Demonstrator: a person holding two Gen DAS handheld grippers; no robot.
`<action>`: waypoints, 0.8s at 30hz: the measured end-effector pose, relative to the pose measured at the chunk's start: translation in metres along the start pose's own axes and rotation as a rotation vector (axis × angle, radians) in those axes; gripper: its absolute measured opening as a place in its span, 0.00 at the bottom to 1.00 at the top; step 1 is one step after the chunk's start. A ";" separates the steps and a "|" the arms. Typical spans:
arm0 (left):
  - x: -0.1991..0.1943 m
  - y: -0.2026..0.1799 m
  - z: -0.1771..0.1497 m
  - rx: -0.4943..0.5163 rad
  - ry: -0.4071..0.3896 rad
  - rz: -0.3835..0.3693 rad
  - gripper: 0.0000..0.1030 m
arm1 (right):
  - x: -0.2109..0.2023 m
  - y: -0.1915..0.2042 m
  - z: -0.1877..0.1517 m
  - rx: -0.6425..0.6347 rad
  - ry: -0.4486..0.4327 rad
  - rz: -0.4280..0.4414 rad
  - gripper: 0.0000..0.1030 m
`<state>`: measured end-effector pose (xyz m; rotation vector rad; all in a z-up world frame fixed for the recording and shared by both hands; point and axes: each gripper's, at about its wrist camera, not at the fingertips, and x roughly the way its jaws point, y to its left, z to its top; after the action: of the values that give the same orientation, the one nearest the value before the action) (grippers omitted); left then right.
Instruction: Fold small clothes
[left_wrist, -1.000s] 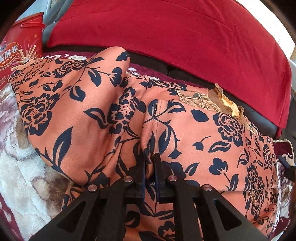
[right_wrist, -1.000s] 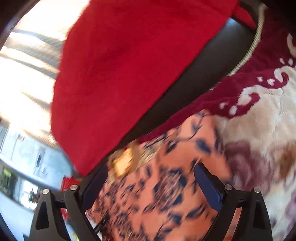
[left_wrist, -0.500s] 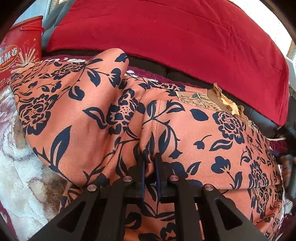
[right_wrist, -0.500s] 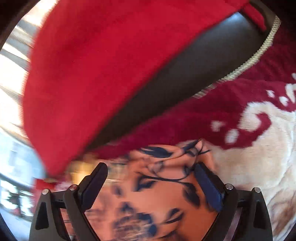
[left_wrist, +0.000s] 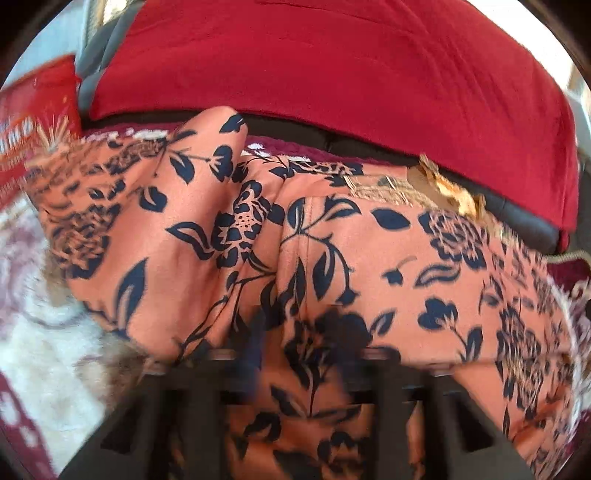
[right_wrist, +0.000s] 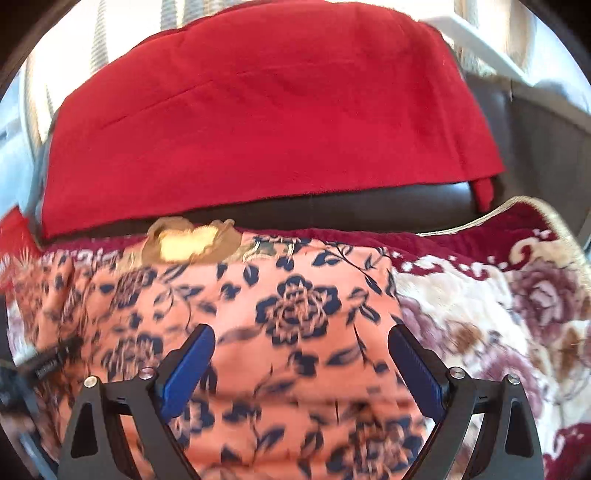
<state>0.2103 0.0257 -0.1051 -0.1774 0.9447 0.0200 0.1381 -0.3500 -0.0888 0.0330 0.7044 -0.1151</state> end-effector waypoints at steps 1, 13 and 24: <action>-0.009 -0.002 -0.002 0.011 0.003 0.008 0.80 | -0.011 0.002 -0.005 -0.002 -0.008 -0.008 0.93; -0.097 0.034 -0.027 -0.019 -0.135 0.005 0.82 | -0.058 0.001 -0.024 0.018 -0.023 -0.023 0.93; -0.097 0.162 -0.031 -0.401 -0.087 -0.059 0.84 | -0.035 0.015 -0.063 0.005 0.039 0.051 0.94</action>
<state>0.1129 0.1863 -0.0682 -0.5708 0.8400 0.1629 0.0728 -0.3271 -0.1140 0.0580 0.7421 -0.0676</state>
